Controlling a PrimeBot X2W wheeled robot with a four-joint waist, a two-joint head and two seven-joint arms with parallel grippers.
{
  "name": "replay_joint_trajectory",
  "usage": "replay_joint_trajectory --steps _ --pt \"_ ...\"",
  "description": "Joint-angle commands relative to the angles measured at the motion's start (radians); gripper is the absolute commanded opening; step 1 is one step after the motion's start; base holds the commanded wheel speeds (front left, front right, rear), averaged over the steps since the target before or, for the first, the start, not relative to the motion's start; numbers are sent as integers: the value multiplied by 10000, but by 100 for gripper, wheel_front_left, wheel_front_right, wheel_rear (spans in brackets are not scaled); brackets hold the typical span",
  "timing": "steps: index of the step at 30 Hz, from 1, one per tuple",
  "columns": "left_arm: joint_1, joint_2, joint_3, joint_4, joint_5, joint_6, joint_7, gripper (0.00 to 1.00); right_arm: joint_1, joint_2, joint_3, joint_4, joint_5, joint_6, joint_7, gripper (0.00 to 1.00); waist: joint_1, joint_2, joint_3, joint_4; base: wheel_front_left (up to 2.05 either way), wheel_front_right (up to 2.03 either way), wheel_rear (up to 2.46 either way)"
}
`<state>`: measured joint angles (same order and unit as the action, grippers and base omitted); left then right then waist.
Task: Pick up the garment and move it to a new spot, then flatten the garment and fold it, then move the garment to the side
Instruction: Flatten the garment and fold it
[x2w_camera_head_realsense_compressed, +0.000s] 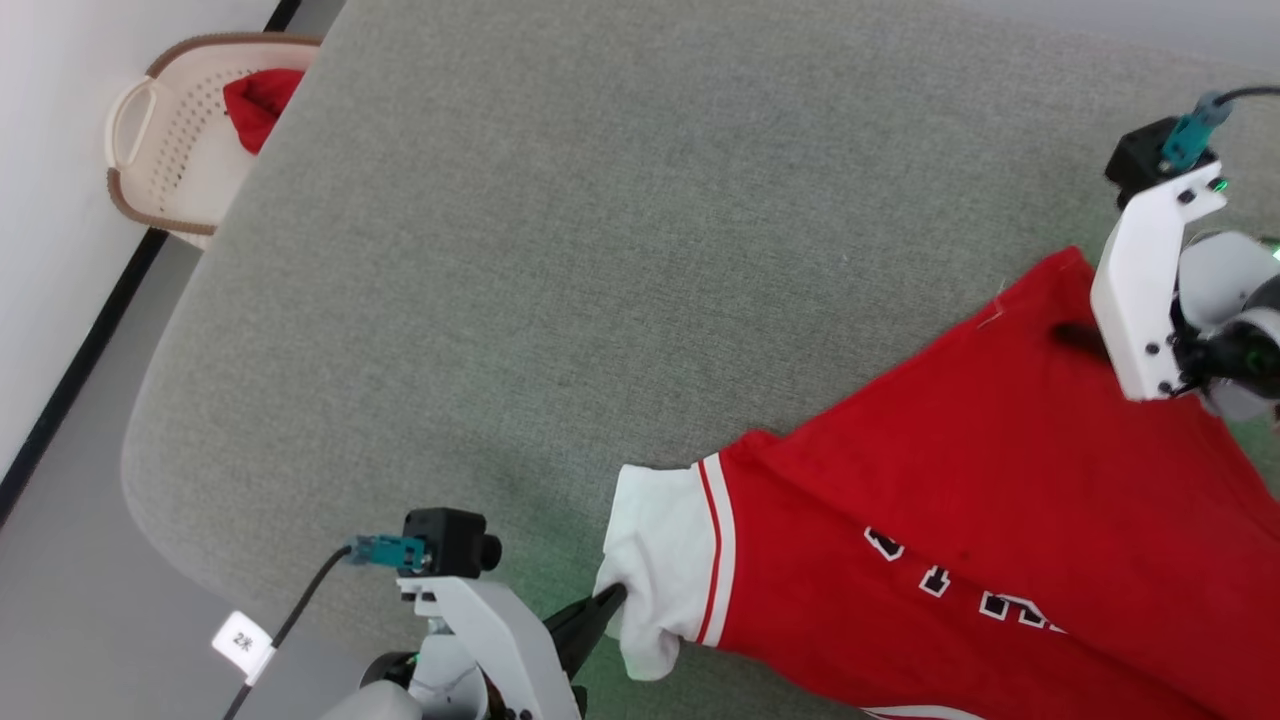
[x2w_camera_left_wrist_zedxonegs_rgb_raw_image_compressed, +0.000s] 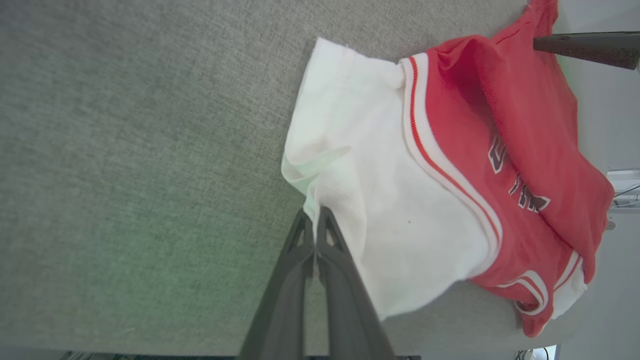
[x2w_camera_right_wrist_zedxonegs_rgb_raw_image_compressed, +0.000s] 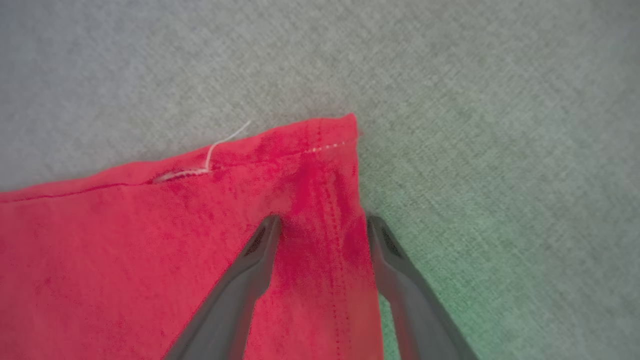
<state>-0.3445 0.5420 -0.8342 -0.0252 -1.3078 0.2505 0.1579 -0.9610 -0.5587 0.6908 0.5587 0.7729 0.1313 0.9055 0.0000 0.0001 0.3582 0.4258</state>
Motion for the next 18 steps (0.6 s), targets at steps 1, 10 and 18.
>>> replay_joint_trajectory --steps 1,10,18 --pt "-143 -78 -20 60 28 -79 24 0 266 45 419 442 71 -9 272 0 0 -1 75 60 0 0 0" --pt "-282 128 45 143 -6 -54 203 0 -531 278 277 1056 343 -10 3 0 0 -1 -97 -231 0 0 0" --pt "-1349 1247 279 -643 244 238 1282 0 -1385 470 92 923 740 -10 -648 0 0 -1 -685 -835 0 0 0"
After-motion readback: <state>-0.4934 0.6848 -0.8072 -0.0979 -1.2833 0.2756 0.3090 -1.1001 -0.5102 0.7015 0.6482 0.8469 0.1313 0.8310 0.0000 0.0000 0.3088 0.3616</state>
